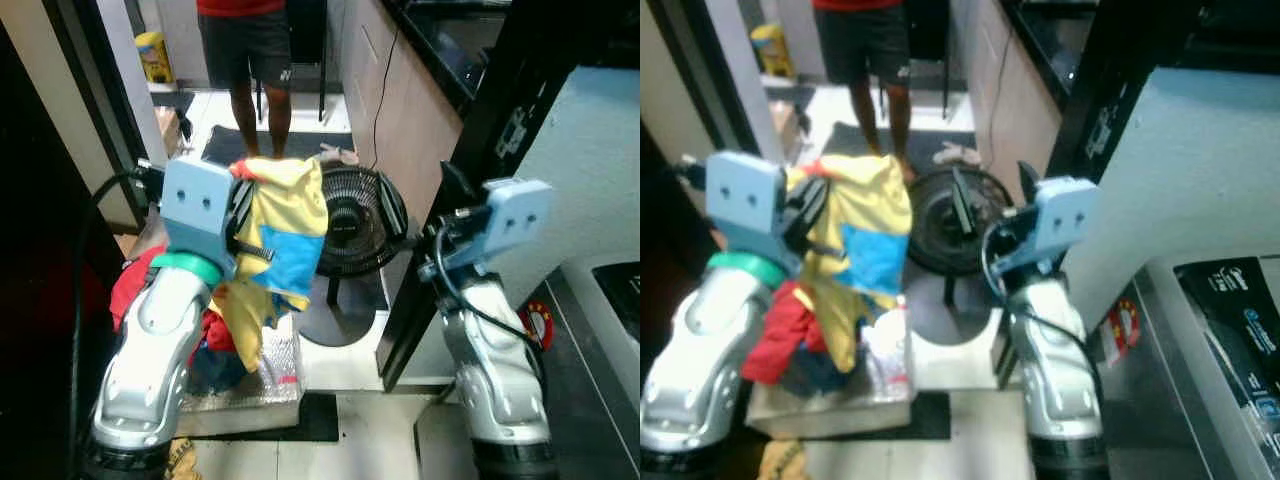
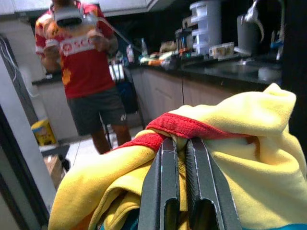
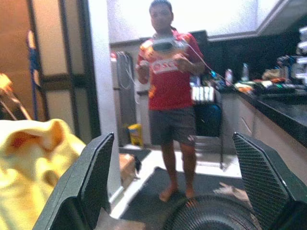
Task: Clothes washing
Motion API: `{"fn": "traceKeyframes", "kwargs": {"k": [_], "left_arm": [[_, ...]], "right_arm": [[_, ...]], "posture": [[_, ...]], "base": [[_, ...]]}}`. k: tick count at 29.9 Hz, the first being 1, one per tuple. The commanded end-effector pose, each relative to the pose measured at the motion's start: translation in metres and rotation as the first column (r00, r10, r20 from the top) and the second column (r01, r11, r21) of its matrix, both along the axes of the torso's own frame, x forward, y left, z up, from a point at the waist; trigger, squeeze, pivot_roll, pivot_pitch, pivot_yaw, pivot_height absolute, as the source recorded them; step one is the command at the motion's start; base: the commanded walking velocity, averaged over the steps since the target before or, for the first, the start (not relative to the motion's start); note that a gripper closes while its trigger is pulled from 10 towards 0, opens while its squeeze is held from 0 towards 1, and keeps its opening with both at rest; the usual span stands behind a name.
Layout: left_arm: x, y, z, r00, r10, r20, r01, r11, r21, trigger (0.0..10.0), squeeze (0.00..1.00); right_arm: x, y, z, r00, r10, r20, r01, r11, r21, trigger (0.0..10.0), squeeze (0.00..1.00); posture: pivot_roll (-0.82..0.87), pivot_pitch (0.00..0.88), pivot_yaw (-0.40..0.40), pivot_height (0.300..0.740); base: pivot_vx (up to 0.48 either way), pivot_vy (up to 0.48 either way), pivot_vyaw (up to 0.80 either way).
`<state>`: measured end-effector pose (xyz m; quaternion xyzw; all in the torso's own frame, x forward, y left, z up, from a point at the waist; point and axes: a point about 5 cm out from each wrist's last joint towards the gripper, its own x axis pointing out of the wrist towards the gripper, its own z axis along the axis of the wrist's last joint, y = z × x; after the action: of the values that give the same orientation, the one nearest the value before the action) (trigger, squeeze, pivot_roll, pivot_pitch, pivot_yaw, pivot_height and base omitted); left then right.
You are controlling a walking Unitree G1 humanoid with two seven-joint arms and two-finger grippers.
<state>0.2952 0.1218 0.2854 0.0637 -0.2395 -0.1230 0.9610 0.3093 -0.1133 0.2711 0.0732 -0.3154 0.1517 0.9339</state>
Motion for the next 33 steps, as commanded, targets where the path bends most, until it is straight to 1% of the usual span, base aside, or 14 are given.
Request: {"fn": "traceKeyframes", "kwargs": {"k": [1,6,9,12,15,33], "left_arm": [[-0.004,-0.001,0.008,0.999,-0.008,0.035,0.009,1.000,-0.022,10.0,0.00],[-0.005,-0.002,0.011,0.999,-0.019,0.040,0.020,0.999,-0.028,10.0,0.00],[-0.005,-0.002,0.013,0.999,-0.023,0.042,0.024,0.999,-0.034,10.0,0.00],[-0.004,-0.001,0.017,0.999,-0.028,0.045,0.031,0.998,-0.051,10.0,0.00],[-0.004,-0.002,0.017,0.998,-0.034,0.046,0.036,0.998,-0.049,10.0,0.00],[-0.003,-0.004,0.015,0.999,-0.045,0.031,0.046,0.998,-0.033,10.0,0.00]], "right_arm": [[0.003,-0.003,0.001,1.000,-0.015,-0.012,0.016,0.999,0.034,10.0,0.00],[0.003,-0.006,0.008,0.999,-0.033,0.002,0.033,0.998,0.049,10.0,0.00],[0.003,-0.008,0.012,0.999,-0.041,0.012,0.040,0.998,0.053,10.0,0.00],[0.003,-0.014,0.017,0.998,-0.055,0.027,0.053,0.996,0.068,10.0,0.00],[0.003,-0.017,0.019,0.997,-0.064,0.033,0.061,0.996,0.071,10.0,0.00],[0.005,-0.018,0.017,0.997,-0.070,0.017,0.068,0.993,0.092,10.0,0.00]], "posture": [[0.05,0.000,0.039,0.740],[0.05,0.000,0.040,0.740],[0.05,0.000,0.041,0.740],[0.04,0.000,0.041,0.740],[0.04,0.000,0.045,0.740],[0.05,0.000,0.054,0.740]], "base": [[0.000,0.000,0.00],[0.000,0.000,0.00],[0.000,0.000,-0.80],[0.000,0.000,-0.80],[0.000,0.000,-0.80],[0.000,0.000,-0.80]]}}
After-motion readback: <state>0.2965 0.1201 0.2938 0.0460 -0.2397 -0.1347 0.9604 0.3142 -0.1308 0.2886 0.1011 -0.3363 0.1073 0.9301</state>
